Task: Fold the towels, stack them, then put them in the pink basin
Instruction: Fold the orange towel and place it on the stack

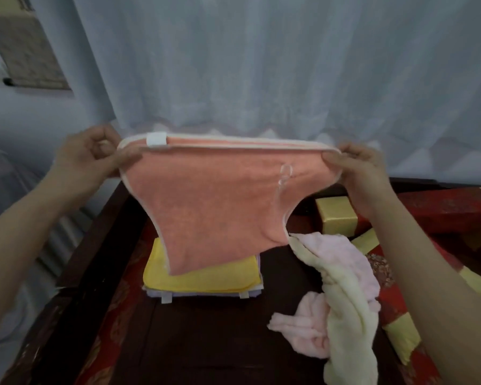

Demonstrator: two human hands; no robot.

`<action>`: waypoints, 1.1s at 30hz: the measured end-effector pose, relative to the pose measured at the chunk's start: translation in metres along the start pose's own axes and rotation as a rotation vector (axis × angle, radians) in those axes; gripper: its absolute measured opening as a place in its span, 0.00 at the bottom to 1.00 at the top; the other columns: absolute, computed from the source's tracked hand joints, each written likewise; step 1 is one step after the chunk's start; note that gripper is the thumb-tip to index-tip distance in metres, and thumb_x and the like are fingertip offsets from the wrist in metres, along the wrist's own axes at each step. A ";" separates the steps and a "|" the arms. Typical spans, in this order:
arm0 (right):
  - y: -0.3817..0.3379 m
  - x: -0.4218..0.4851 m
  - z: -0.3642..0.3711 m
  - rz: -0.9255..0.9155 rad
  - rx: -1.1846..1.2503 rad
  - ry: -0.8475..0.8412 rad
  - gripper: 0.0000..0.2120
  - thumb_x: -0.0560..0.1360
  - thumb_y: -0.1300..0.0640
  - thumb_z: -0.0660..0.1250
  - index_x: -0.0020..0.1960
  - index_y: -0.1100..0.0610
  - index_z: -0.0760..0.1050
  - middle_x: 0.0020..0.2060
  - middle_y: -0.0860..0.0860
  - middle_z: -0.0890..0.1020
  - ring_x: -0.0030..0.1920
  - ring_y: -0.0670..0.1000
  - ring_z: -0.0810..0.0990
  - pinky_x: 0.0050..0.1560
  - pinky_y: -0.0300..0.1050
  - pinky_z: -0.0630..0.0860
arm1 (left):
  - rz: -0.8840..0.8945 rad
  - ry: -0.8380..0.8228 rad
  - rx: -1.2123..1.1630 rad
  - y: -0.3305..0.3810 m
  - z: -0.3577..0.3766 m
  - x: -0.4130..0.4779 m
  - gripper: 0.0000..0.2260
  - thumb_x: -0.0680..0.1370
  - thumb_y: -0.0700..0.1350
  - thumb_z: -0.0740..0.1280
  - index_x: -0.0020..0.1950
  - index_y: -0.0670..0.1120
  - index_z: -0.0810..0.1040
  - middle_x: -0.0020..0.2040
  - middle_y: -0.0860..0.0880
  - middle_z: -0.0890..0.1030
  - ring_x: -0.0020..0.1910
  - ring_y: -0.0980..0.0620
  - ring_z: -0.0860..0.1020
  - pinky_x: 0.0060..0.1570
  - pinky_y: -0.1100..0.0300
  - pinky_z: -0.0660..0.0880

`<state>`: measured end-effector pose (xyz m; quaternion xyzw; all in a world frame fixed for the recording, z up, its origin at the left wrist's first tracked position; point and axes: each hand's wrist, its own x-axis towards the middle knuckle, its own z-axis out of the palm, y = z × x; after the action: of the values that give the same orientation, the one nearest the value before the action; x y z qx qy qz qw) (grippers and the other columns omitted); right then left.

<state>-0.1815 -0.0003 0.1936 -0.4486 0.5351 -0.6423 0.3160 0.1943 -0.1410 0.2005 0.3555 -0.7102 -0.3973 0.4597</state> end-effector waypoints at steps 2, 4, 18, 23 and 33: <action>0.010 -0.027 0.000 0.089 0.007 -0.104 0.05 0.63 0.59 0.72 0.32 0.55 0.76 0.25 0.48 0.76 0.28 0.46 0.75 0.28 0.36 0.72 | -0.076 -0.140 0.049 -0.010 -0.009 -0.029 0.15 0.64 0.58 0.75 0.39 0.50 0.78 0.28 0.53 0.81 0.26 0.61 0.76 0.30 0.71 0.76; 0.032 -0.057 -0.001 0.186 -0.002 -0.184 0.09 0.58 0.55 0.76 0.30 0.56 0.77 0.24 0.48 0.76 0.27 0.46 0.74 0.28 0.37 0.70 | -0.151 -0.257 0.064 -0.028 -0.011 -0.065 0.03 0.69 0.48 0.73 0.41 0.53 0.82 0.32 0.54 0.84 0.29 0.61 0.79 0.32 0.72 0.76; 0.200 -0.237 0.007 0.849 -0.102 -0.299 0.04 0.73 0.61 0.71 0.40 0.56 0.81 0.32 0.49 0.81 0.34 0.45 0.77 0.33 0.33 0.72 | -0.878 -0.409 -0.080 -0.187 0.029 -0.256 0.16 0.69 0.55 0.74 0.41 0.41 0.84 0.30 0.48 0.74 0.30 0.54 0.72 0.32 0.65 0.66; 0.228 -0.196 0.009 0.691 -0.322 -0.216 0.04 0.77 0.61 0.66 0.44 0.62 0.75 0.30 0.45 0.76 0.32 0.42 0.73 0.34 0.37 0.70 | -0.770 -0.332 -0.065 -0.202 0.040 -0.212 0.14 0.69 0.57 0.72 0.45 0.48 0.85 0.40 0.46 0.85 0.39 0.49 0.83 0.38 0.60 0.77; 0.306 -0.092 0.035 0.514 -0.508 0.179 0.09 0.75 0.58 0.67 0.37 0.52 0.74 0.34 0.47 0.78 0.36 0.46 0.74 0.40 0.42 0.70 | -0.613 0.011 0.238 -0.249 0.102 -0.110 0.17 0.66 0.61 0.67 0.39 0.48 0.80 0.34 0.54 0.80 0.37 0.55 0.78 0.34 0.64 0.72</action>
<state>-0.1354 -0.0026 -0.1247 -0.3059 0.7980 -0.4255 0.2976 0.1692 -0.1284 -0.0889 0.6062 -0.6091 -0.4294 0.2778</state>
